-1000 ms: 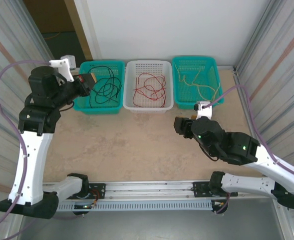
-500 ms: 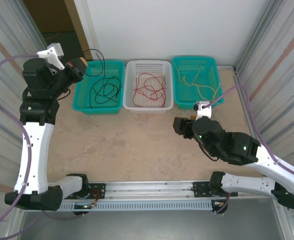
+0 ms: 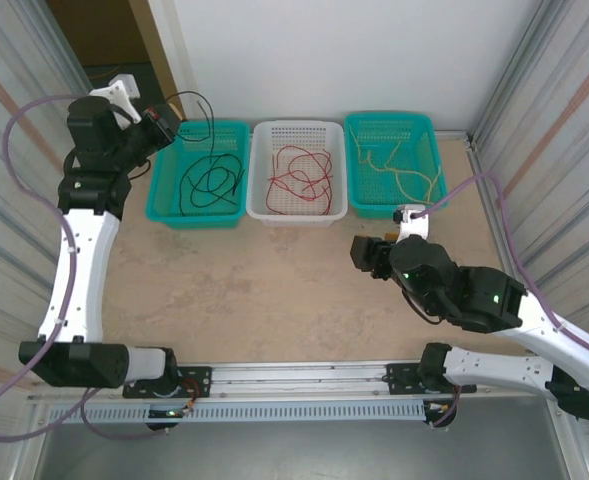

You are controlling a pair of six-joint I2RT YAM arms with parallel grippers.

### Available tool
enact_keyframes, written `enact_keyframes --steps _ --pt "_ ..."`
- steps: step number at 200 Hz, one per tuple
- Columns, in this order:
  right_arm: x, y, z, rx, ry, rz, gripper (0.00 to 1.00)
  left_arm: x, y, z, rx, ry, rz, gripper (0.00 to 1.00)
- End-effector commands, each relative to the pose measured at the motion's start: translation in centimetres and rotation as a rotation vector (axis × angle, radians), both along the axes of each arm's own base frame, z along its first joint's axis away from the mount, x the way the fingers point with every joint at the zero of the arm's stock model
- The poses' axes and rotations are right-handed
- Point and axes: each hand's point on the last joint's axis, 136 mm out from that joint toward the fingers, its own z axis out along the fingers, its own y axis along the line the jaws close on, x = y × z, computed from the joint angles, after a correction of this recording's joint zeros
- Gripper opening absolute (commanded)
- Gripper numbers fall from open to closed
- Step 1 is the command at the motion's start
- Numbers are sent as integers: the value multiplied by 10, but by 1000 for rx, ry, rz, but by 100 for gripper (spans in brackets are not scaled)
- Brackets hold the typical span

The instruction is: Untangle the cables

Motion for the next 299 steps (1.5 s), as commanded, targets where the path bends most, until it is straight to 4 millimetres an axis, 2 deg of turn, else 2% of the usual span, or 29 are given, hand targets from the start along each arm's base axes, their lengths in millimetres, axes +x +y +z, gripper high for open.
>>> enact_keyframes --steps 1,19,38,43,53,68,83,99,106,116,125,136,142,150,158,173,190,200,221,242,251,259,278,299 --pt "-1 -1 -4 -7 26 -6 67 18 7 9 32 -49 20 0" --pt "-1 -1 -4 -12 27 -7 67 36 9 -11 58 -7 31 0" --pt "-1 -3 -3 -18 23 -9 67 51 19 -45 80 87 81 53" --pt "-1 -4 -2 -18 22 -11 67 52 19 -51 82 103 85 61" --pt "-1 -7 -2 -22 18 -15 67 52 21 -62 82 129 94 70" --pt "-2 -11 1 -26 8 -23 68 48 24 -72 79 139 114 78" --pt "-1 -16 5 -33 -12 -30 69 40 27 -74 84 142 133 82" --pt "2 -21 17 -47 -61 -39 73 28 29 -70 91 135 141 88" --pt "4 -24 24 -54 -97 -46 75 21 27 -65 95 119 138 98" --pt "7 -30 37 -62 -149 -72 77 10 22 -57 122 89 120 99" --pt "10 -32 48 -64 -199 -80 84 -1 16 -50 171 57 112 99" --pt "15 -36 55 -42 -253 -120 98 -16 10 -43 251 13 114 99" --pt "20 -43 56 -43 -283 -169 99 -24 8 -42 302 -10 124 99" --pt "26 -57 46 -52 -291 -256 99 -33 6 -45 370 -36 146 99" --pt "29 -71 31 -79 -290 -335 99 -38 14 -57 451 -31 224 99" --pt "38 -88 8 -232 -333 -384 99 -43 35 -103 639 -1 381 99" --pt "49 -117 -28 -323 -289 -498 99 -50 48 -157 808 -12 415 99" --pt "54 -140 -53 -340 -231 -601 99 -57 60 -180 834 -6 458 99" --pt "57 -186 -102 -385 -145 -800 99 -76 87 -243 821 159 492 99" --pt "53 -224 -138 -543 -104 -967 99 -91 97 -298 807 250 454 99" --pt "52 -236 -152 -585 -73 -1014 99 -96 101 -316 813 251 453 99" --pt "55 -242 -166 -593 -48 -1026 99 -98 103 -325 815 232 468 99" --pt "77 -236 -200 -550 -29 -908 99 -83 103 -319 734 163 477 99" --pt "106 -222 -205 -464 -80 -785 99 -67 107 -328 660 167 463 99"
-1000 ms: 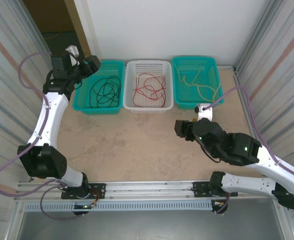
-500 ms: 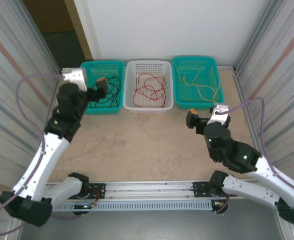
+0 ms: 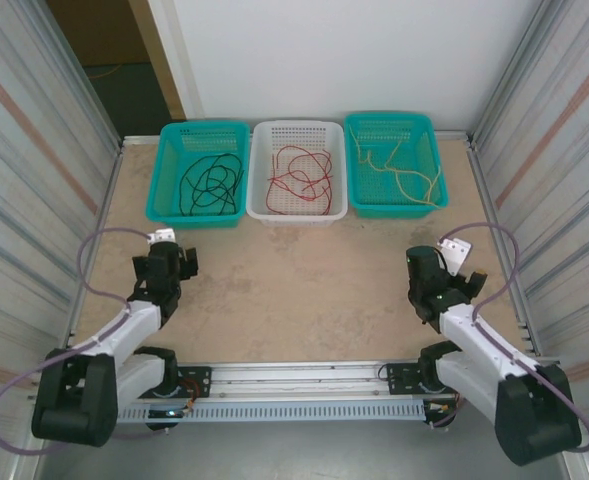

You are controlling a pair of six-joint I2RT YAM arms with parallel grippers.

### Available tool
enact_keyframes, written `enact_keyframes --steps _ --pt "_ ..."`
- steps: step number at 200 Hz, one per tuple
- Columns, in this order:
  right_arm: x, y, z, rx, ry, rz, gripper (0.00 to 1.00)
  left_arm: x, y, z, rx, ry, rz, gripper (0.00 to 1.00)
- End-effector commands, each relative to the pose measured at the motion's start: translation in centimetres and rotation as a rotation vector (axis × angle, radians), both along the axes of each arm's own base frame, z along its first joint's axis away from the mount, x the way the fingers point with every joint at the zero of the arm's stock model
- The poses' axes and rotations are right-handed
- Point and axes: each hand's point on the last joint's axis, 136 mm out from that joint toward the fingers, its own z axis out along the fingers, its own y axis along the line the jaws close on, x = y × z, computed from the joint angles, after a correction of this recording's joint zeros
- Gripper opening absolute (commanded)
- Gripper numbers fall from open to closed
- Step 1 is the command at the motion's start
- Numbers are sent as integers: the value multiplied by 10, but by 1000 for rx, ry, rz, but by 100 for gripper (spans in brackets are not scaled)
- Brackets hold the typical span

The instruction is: Untangle the cables

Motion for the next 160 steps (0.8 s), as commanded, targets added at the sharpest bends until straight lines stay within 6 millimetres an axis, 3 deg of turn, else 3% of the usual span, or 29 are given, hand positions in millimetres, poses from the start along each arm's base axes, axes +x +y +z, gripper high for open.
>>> enact_keyframes --steps 1,23,39,65,69,77,95,103,112,133,160 --pt "49 23 20 97 -187 173 99 34 1 31 -87 -186 -4 99" --pt "72 25 17 129 -215 261 99 47 4 36 -82 -253 1 99" --pt "87 37 18 141 -249 380 99 60 -9 37 -44 -238 -90 99" --pt "101 48 18 178 -295 501 99 72 -22 15 -70 -238 -200 99" --pt "102 50 16 178 -297 517 99 73 -23 8 -72 -224 -208 99" --pt "106 51 12 179 -304 529 99 80 -21 14 -46 -278 -209 99" --pt "118 67 -9 180 -276 626 99 83 -25 6 -75 -199 -222 99" --pt "126 74 -7 144 -290 660 99 86 -27 9 -61 -221 -237 99" --pt "129 79 -15 173 -216 673 99 84 -31 6 -81 -183 -256 99" --pt "143 73 -21 263 -167 686 99 87 -31 6 -72 -187 -259 99" --pt "143 60 -25 345 -146 640 99 87 -31 5 -76 -175 -259 99"
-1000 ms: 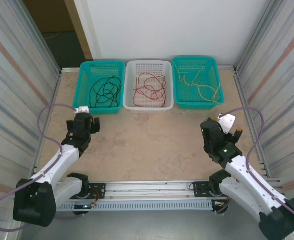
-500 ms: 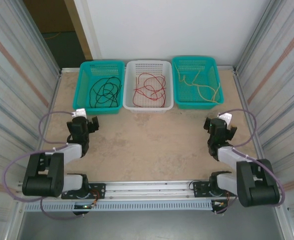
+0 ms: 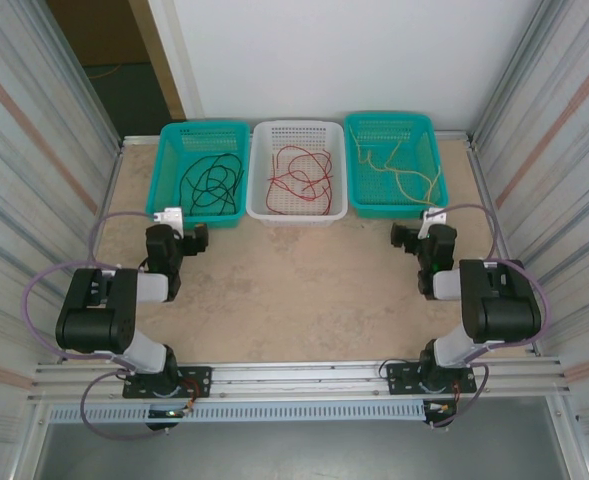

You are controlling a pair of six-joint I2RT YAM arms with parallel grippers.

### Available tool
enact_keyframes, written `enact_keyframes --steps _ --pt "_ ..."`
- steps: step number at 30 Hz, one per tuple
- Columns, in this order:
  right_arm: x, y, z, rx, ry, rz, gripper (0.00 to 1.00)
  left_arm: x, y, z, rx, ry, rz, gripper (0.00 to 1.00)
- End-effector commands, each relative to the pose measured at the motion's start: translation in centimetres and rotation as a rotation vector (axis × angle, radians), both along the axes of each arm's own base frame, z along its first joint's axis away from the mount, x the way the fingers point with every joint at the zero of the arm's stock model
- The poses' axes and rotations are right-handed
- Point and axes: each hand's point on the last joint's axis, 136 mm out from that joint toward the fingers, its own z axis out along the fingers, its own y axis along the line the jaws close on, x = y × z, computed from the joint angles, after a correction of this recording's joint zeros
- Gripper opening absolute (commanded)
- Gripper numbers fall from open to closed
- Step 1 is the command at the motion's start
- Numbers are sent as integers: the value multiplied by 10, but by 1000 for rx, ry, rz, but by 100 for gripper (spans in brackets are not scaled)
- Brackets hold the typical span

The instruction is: Untangle the cables

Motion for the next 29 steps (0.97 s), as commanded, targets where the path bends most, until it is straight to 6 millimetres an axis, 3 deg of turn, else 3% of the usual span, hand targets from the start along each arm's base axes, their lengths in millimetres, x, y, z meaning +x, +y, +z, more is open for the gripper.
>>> enact_keyframes --steps 1,29 --pt "2 2 -2 58 33 34 99 5 -2 8 13 -17 -23 99" --pt "3 4 0 35 30 28 99 5 -3 9 35 -20 -14 99"
